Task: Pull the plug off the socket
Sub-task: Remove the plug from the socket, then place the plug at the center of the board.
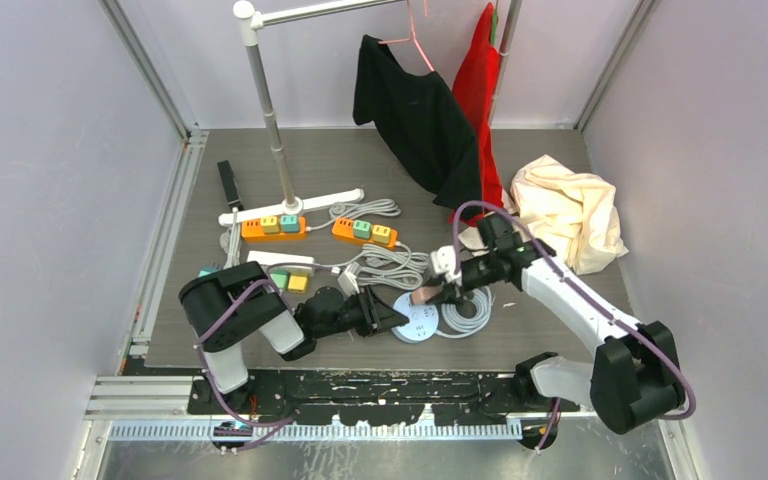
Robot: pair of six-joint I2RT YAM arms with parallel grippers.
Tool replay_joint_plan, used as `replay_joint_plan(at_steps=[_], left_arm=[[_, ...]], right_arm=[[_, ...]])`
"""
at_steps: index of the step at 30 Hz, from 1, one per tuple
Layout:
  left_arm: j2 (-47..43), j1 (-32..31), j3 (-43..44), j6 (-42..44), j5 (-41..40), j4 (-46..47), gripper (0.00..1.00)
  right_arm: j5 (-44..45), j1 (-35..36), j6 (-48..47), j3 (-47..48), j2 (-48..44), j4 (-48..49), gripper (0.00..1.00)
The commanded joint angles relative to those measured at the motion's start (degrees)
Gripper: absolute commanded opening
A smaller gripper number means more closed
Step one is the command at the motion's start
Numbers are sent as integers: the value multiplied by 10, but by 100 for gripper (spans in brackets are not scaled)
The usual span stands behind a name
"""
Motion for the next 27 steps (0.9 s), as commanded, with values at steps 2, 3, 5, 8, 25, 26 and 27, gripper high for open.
replay_joint_plan(at_steps=[2, 3, 5, 8, 25, 26, 27], left_arm=[[-42, 6, -11, 71, -28, -43, 0], [-51, 6, -10, 81, -25, -45, 0], [-70, 4, -7, 102, -20, -56, 0], [-109, -2, -7, 137, -20, -85, 0], [-346, -40, -2, 327, -60, -271, 0], [-348, -40, -2, 328, -59, -269, 0], [-349, -41, -2, 329, -59, -268, 0]], right_arm=[[-42, -108, 38, 52, -40, -55, 1], [-37, -120, 57, 55, -40, -50, 1], [-20, -143, 112, 60, -36, -22, 1], [20, -171, 224, 63, -34, 37, 1], [179, -315, 405, 155, 152, 5, 12], [181, -315, 416, 158, 165, 4, 13], [184, -315, 426, 161, 178, 3, 13]])
